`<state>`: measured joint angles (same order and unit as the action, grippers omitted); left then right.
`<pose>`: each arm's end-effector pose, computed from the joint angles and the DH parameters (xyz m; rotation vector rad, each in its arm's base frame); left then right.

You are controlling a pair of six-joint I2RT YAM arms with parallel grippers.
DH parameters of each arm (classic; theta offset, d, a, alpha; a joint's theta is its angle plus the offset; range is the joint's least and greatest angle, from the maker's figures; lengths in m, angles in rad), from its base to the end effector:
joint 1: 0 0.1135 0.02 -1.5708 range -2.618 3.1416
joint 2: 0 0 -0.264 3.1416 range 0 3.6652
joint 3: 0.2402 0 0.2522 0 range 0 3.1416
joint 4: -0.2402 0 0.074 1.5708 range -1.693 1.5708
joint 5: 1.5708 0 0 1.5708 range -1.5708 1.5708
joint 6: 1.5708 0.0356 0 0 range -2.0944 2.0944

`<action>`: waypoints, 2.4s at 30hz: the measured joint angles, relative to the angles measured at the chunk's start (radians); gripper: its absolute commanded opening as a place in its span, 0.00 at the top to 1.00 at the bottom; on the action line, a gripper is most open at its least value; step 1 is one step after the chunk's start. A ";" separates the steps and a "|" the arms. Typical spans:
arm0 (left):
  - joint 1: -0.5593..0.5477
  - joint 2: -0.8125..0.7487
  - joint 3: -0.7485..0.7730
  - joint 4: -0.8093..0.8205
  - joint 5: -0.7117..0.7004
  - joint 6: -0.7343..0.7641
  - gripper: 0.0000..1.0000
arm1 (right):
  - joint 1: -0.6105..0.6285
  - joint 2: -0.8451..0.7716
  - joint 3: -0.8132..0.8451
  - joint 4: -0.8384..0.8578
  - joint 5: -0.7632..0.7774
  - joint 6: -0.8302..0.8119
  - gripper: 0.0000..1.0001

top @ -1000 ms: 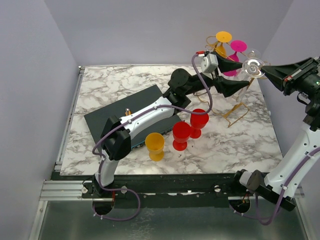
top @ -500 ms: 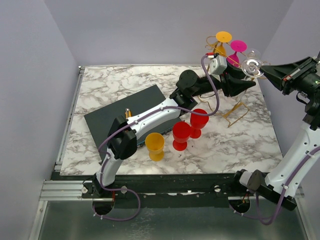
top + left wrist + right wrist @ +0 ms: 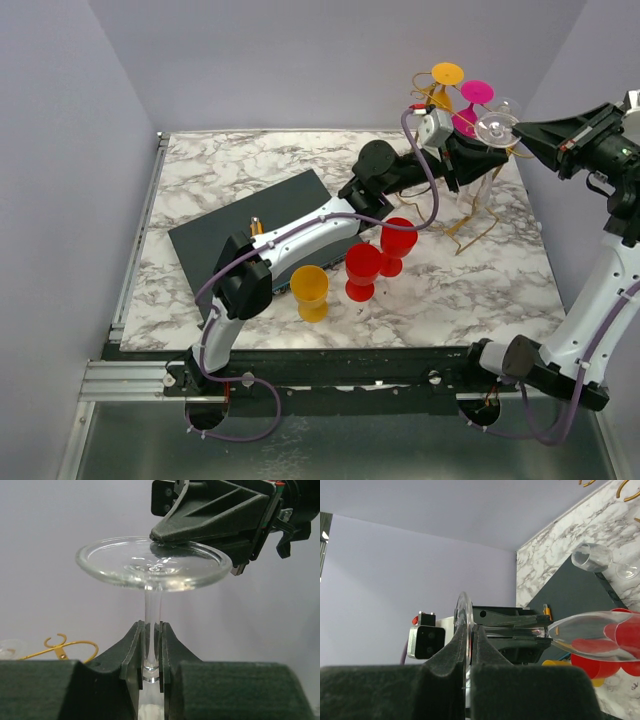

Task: Take the wine glass off the wine glass rack
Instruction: Place the wine glass at the center of the board.

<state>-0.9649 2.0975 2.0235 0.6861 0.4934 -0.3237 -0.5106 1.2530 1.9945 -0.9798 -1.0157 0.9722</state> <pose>0.2639 -0.4105 0.4440 0.7968 0.8189 -1.3952 0.1612 -0.0556 0.5521 0.6021 1.7638 1.2322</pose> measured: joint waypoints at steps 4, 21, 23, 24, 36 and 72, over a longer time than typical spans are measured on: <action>0.001 -0.051 -0.080 -0.015 -0.093 -0.011 1.00 | 0.148 0.030 0.000 0.046 0.090 0.016 0.67; 0.228 -0.461 -0.349 -0.278 -0.565 -0.325 1.00 | 0.331 0.087 -0.028 0.307 0.198 0.070 0.02; 0.296 -0.492 -0.342 -0.365 -0.596 -0.408 1.00 | 0.370 0.066 -0.074 0.336 0.234 0.062 0.00; 0.334 -0.504 -0.331 -0.419 -0.604 -0.469 1.00 | 0.384 0.062 -0.093 0.348 0.269 0.047 0.00; 0.736 -0.542 -0.518 -0.587 -0.343 -1.148 1.00 | 0.993 0.203 -0.142 0.407 0.709 -0.167 0.26; 0.809 -0.637 -0.773 -0.426 -0.229 -1.659 1.00 | 1.206 0.272 -0.190 0.560 1.114 -0.346 0.40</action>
<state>-0.1562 1.4605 1.2507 0.2600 0.2649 -1.9827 0.6956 1.5249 1.8042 -0.4198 0.0978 0.6266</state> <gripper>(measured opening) 0.178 0.587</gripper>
